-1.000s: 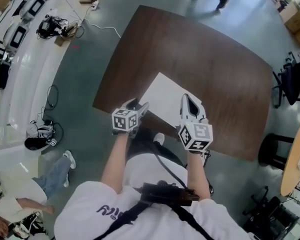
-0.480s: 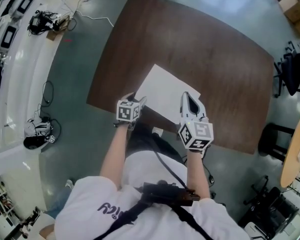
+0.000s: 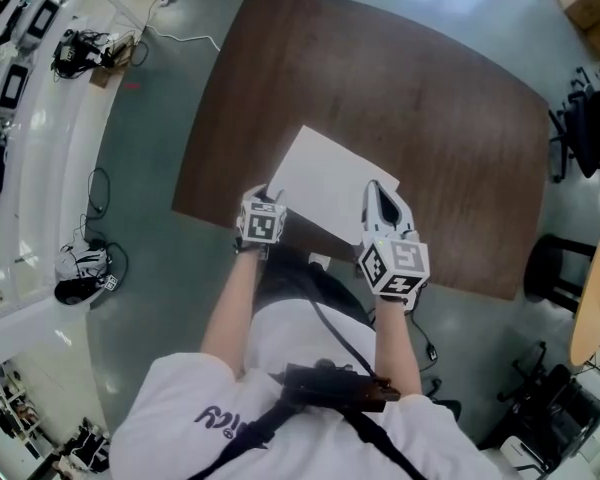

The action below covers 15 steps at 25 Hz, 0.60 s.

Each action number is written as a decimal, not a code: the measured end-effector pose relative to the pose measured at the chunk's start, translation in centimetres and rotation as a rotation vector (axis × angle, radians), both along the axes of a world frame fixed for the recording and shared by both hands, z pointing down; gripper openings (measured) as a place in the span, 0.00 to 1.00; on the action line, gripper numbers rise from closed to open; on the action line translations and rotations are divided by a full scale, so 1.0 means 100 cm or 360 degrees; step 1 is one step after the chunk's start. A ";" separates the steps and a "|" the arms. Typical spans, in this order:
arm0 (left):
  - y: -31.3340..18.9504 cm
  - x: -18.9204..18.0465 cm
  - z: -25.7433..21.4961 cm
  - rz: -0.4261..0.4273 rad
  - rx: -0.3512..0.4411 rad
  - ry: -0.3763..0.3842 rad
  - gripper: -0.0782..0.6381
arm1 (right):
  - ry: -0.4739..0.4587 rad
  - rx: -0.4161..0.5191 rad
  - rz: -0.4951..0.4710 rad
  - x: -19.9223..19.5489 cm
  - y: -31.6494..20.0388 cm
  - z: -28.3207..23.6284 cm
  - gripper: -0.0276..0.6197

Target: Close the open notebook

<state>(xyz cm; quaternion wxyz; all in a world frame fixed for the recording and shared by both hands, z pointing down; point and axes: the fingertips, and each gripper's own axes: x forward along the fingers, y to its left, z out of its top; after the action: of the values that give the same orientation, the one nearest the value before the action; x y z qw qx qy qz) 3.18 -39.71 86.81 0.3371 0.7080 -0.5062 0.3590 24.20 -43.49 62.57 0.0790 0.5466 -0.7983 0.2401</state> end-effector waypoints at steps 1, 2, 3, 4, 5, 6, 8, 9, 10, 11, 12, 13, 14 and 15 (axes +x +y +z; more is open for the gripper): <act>0.000 0.000 0.000 -0.0017 -0.0004 0.0007 0.33 | -0.0004 0.0000 0.0005 0.002 0.000 0.000 0.05; 0.000 0.001 0.000 -0.0037 -0.0007 0.0018 0.32 | -0.0008 -0.0001 0.0008 0.004 0.001 0.000 0.05; 0.001 0.001 -0.001 -0.0056 -0.0011 0.0032 0.30 | -0.0012 -0.0001 0.0010 0.005 0.001 0.000 0.05; 0.001 0.002 -0.001 -0.0073 -0.0015 0.0047 0.29 | -0.0015 -0.0001 0.0010 0.007 0.001 -0.001 0.05; 0.001 0.004 -0.003 -0.0086 -0.0018 0.0066 0.27 | -0.0019 0.0000 0.0010 0.009 0.001 -0.001 0.05; 0.000 0.005 -0.005 -0.0096 -0.0015 0.0087 0.25 | -0.0022 0.0001 0.0011 0.009 0.002 -0.002 0.05; -0.003 0.006 -0.010 -0.0110 0.0022 0.0130 0.22 | -0.0030 0.0004 0.0017 0.009 0.003 -0.003 0.05; -0.004 0.006 -0.014 -0.0114 0.0048 0.0149 0.21 | -0.0034 0.0007 0.0021 0.009 0.003 -0.004 0.05; -0.005 0.007 -0.020 -0.0116 0.0073 0.0168 0.19 | -0.0038 0.0011 0.0025 0.009 0.004 -0.005 0.05; -0.005 0.010 -0.028 -0.0117 0.0094 0.0186 0.18 | -0.0043 0.0016 0.0030 0.011 0.005 -0.007 0.05; -0.004 0.013 -0.036 -0.0119 0.0111 0.0200 0.17 | -0.0046 0.0022 0.0036 0.013 0.006 -0.009 0.05; -0.002 0.016 -0.045 -0.0123 0.0127 0.0213 0.16 | -0.0049 0.0028 0.0043 0.016 0.007 -0.011 0.05; 0.001 0.019 -0.052 -0.0127 0.0141 0.0224 0.16 | -0.0051 0.0033 0.0053 0.020 0.009 -0.012 0.05; 0.005 0.023 -0.059 -0.0133 0.0153 0.0239 0.16 | -0.0053 0.0040 0.0064 0.024 0.012 -0.014 0.05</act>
<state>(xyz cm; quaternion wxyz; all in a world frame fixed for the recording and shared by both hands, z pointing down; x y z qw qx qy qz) 5.46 -39.25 80.96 0.3544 0.7265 -0.5253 0.2657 26.57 -42.31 61.15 0.0538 0.5595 -0.7912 0.2408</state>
